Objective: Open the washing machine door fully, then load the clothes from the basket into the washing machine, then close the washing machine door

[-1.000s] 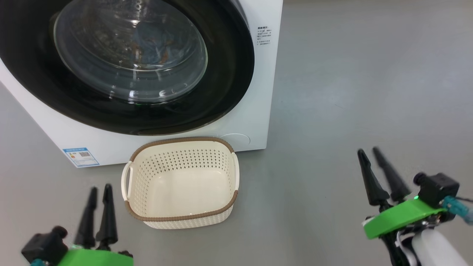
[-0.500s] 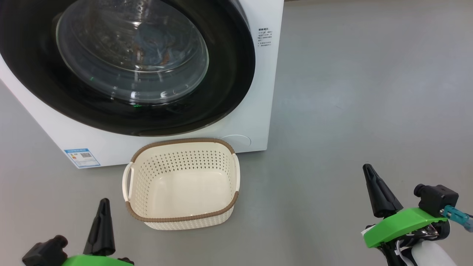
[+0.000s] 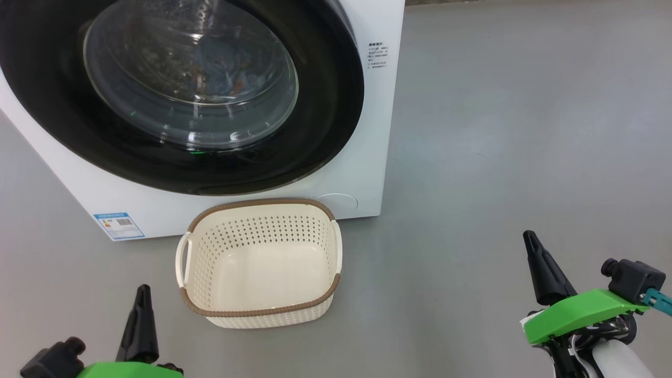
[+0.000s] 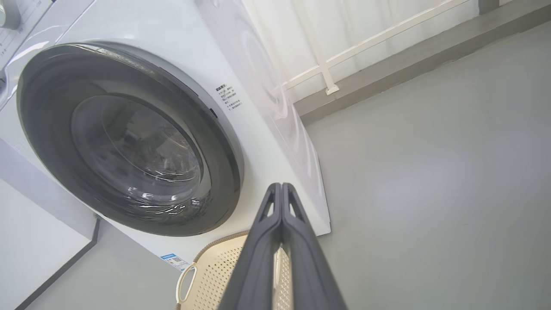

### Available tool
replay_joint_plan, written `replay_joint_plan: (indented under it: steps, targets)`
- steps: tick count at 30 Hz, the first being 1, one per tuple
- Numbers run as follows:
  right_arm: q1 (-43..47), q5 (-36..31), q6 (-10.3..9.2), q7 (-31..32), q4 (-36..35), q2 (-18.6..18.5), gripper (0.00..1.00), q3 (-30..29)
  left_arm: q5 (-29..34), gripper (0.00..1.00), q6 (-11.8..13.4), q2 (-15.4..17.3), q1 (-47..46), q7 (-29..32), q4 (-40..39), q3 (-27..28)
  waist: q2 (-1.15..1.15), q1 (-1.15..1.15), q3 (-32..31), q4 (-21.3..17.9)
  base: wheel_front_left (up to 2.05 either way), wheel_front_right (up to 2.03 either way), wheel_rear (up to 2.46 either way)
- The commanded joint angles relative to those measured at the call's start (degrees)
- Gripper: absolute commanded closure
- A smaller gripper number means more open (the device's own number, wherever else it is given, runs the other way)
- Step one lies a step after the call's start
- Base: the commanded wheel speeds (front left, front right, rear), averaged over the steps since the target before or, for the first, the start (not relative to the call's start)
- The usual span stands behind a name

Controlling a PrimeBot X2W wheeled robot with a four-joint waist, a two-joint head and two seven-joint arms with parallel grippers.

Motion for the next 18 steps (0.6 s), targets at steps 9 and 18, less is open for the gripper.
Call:
replay_joint_plan:
  steps: [9,18]
  targets:
    - [-0.63,5.81,0.0,1.63,-1.87,0.01,1.0,-1.87,-5.29,1.0,-0.25,0.05,-1.52,1.73,-1.59,1.62,0.0,0.0,-0.28,0.14,0.0,0.0,0.0]
    - [-0.35,9.97,0.0,2.9,-2.15,0.5,1.0,-2.92,-9.22,1.0,-0.31,-0.21,-1.58,3.08,-1.66,2.27,0.0,0.0,-0.52,0.25,0.0,0.0,0.0]
